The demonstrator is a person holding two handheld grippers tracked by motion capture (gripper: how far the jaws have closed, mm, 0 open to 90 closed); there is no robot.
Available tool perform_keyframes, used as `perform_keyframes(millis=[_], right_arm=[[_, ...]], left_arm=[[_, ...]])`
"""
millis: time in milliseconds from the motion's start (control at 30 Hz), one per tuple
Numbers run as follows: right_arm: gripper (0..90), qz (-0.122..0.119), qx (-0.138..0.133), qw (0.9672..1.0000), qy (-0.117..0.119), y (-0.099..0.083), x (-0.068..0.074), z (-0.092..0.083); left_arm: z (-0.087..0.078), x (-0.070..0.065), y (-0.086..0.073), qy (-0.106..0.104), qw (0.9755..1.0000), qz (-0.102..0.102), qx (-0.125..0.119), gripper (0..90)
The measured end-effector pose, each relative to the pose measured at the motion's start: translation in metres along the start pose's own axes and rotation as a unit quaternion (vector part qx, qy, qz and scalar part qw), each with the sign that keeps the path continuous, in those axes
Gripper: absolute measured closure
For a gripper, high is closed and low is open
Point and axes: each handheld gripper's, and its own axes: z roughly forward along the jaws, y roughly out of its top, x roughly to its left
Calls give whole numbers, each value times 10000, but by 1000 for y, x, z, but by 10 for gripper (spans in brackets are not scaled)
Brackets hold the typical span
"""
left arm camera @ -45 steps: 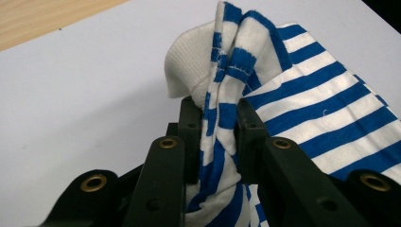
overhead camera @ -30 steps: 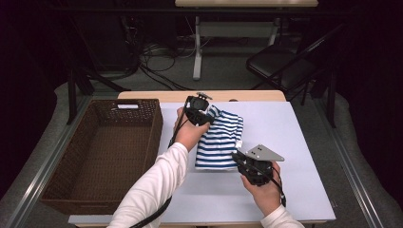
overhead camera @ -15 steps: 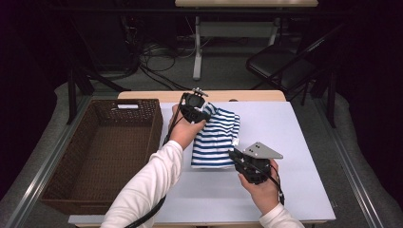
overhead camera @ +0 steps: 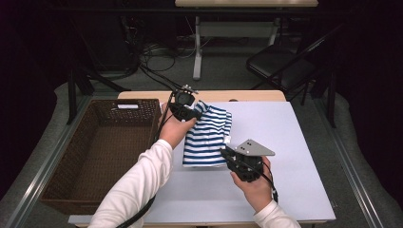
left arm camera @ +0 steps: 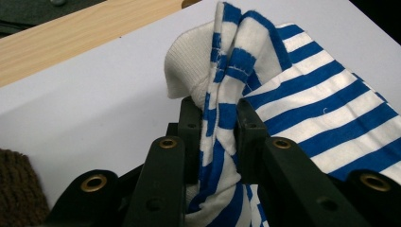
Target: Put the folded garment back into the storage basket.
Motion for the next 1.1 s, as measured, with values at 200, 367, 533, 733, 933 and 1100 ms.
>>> perform_keyframes(millis=[200, 367, 533, 733, 933, 1100], right_arm=[[823, -40, -29, 9999, 95, 6, 8, 3], [823, -91, -35, 9998, 158, 11, 14, 7], [823, -91, -50, 9997, 234, 17, 18, 10], [823, -95, -67, 9994, 314, 21, 21, 13], [823, -119, -79, 9993, 350, 25, 24, 14], [823, -133, -104, 9991, 393, 29, 26, 15]], left_arm=[[-10, 7, -3, 53, 10000, -27, -30, 769], [-16, 14, -6, 77, 10000, -47, -37, 768], [-22, 21, -8, 102, 9999, -88, -58, 768], [-28, 26, -10, 126, 9998, -118, -72, 769], [-33, 30, -11, 132, 9997, -164, -108, 769], [-38, 33, -11, 143, 9997, -159, -125, 769]])
